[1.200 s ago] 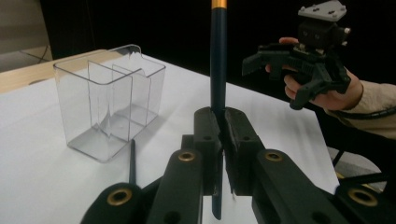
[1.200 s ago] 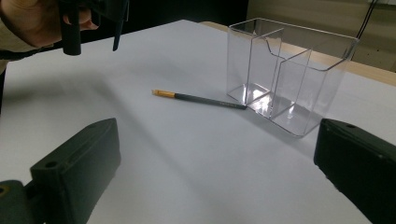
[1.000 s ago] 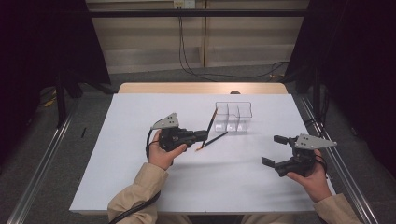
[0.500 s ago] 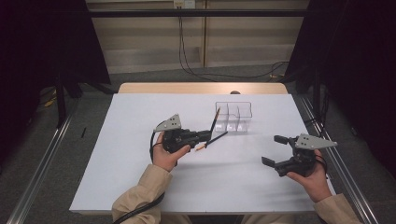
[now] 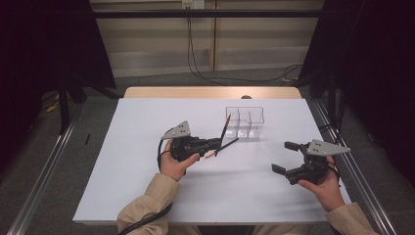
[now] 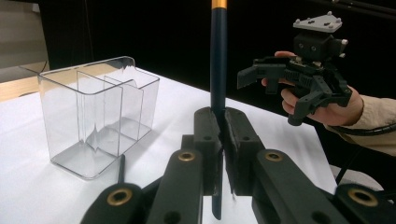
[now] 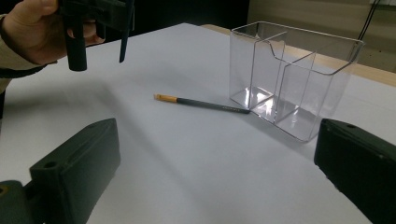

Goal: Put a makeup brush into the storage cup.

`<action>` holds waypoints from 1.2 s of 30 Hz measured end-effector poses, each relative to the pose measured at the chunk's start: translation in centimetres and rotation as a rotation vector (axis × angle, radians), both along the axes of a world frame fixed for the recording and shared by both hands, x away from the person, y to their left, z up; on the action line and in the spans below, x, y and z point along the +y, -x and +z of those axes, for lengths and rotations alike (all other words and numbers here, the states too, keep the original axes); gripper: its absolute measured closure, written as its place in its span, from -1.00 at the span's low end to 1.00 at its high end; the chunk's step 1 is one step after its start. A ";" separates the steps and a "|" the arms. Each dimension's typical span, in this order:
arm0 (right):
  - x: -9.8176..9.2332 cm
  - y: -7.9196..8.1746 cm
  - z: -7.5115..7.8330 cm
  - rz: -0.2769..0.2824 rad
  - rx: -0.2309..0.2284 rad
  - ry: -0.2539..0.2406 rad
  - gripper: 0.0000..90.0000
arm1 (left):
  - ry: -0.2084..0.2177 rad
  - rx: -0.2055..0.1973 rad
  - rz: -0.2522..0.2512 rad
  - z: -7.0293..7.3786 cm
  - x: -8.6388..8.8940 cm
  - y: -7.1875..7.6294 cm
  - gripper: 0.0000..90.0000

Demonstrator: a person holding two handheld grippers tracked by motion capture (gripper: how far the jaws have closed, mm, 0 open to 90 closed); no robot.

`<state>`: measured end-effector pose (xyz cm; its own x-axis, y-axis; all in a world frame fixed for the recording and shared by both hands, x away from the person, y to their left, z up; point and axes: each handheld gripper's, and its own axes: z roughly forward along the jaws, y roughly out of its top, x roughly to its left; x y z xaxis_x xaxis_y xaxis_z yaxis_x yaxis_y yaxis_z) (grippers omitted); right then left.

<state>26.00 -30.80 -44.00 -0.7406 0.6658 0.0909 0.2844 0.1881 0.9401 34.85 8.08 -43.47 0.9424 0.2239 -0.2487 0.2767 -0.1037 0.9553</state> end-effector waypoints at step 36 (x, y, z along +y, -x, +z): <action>3.1 -3.4 2.0 0.004 0.020 -0.101 -0.96 | -0.019 -0.009 -0.012 -0.3 -0.4 0.2 0.88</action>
